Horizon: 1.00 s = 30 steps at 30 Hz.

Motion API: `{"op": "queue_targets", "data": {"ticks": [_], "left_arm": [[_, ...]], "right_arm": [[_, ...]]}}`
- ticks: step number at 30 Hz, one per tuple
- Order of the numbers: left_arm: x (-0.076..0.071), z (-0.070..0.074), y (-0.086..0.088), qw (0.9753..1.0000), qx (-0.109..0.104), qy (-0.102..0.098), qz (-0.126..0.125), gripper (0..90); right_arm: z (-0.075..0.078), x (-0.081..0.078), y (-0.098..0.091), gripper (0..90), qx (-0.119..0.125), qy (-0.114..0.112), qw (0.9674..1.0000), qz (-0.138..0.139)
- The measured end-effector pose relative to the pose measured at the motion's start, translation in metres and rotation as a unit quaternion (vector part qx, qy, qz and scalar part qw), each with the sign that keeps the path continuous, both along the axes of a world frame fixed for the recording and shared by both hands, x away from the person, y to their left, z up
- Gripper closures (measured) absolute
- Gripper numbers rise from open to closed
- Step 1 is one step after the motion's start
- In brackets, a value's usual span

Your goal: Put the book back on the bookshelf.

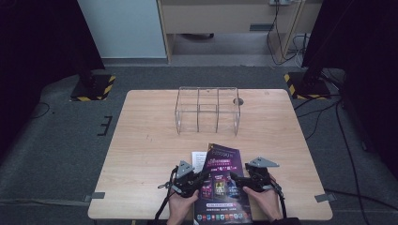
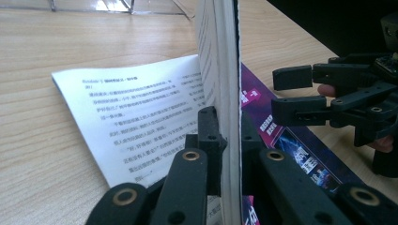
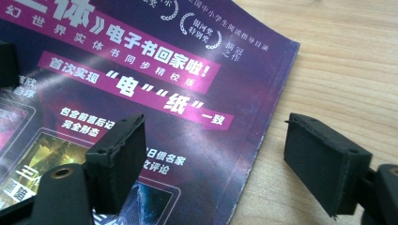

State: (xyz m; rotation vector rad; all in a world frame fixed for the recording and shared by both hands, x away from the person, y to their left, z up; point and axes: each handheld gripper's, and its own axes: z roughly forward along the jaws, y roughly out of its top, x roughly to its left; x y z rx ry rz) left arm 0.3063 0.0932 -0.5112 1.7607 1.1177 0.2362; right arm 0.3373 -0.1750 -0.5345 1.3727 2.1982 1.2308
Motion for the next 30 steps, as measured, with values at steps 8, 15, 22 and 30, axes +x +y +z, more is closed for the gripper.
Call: {"op": "queue_targets", "data": {"ticks": [8,15,22,30], "left_arm": [[-0.003,0.011,0.003,0.9998,-0.010,-0.018,-0.001,84.6],[-0.005,0.023,0.008,0.9988,-0.024,-0.042,0.004,84.6],[-0.007,0.027,0.011,0.9981,-0.030,-0.053,0.004,84.7],[-0.008,0.030,0.011,0.9976,-0.032,-0.061,0.000,84.6]], "right_arm": [[0.004,0.000,-0.009,17.5,0.025,-0.003,0.9997,-0.004],[0.004,-0.001,-0.008,16.0,0.029,0.002,0.9995,0.012],[0.002,-0.001,-0.005,16.6,0.051,0.018,0.9980,0.033],[0.000,-0.001,0.002,18.0,0.081,0.035,0.9940,0.065]]}}
